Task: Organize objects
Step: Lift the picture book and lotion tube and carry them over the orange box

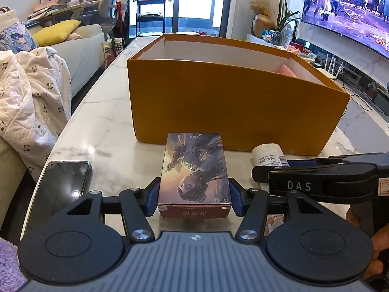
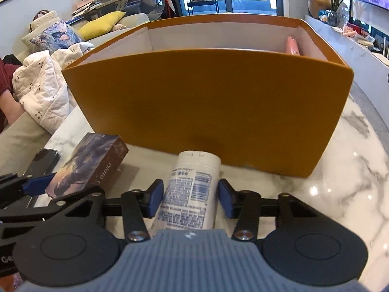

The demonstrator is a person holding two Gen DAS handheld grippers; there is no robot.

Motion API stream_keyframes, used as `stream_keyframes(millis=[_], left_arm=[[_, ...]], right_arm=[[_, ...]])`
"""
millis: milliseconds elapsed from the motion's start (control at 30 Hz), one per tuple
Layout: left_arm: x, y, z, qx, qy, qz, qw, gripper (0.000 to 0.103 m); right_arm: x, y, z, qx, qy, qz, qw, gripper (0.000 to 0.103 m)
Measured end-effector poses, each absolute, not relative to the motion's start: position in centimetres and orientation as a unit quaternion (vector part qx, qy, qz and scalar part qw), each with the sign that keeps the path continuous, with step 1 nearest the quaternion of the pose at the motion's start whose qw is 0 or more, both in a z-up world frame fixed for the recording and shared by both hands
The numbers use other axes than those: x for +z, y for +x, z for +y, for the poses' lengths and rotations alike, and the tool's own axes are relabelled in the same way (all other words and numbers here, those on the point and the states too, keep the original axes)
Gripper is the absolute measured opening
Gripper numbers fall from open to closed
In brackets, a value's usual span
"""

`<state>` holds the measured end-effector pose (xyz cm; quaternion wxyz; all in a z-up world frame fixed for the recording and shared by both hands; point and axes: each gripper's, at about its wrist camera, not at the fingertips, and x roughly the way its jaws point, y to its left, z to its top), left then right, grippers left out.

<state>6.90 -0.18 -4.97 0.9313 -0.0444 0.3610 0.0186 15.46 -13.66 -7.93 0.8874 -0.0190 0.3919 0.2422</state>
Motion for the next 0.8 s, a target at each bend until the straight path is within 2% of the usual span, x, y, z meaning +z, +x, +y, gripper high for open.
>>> stream_keyframes(millis=[233, 300, 333, 500, 800], left_arm=[[-2.9, 5.8, -0.4, 0.012, -0.055, 0.340, 0.939, 0.066], [-2.0, 5.3, -0.4, 0.008, -0.058, 0.329, 0.942, 0.066], [-1.6, 5.1, -0.5, 0.005, -0.058, 0.324, 0.944, 0.066], [-0.1, 4.5, -1.1, -0.005, -0.054, 0.308, 0.950, 0.066], [2.6, 4.5, -0.7, -0.013, -0.050, 0.281, 0.958, 0.066]], right_arm=[[-6.7, 13.8, -14.8, 0.256, -0.013, 0.374, 0.891, 0.046], [-5.9, 13.0, -15.3, 0.262, -0.013, 0.363, 0.894, 0.031], [-5.4, 12.6, -15.6, 0.268, -0.010, 0.360, 0.894, 0.029], [-4.1, 11.7, -15.5, 0.272, -0.029, 0.342, 0.899, 0.029], [-0.8, 11.4, -17.8, 0.289, 0.009, 0.318, 0.903, 0.028]])
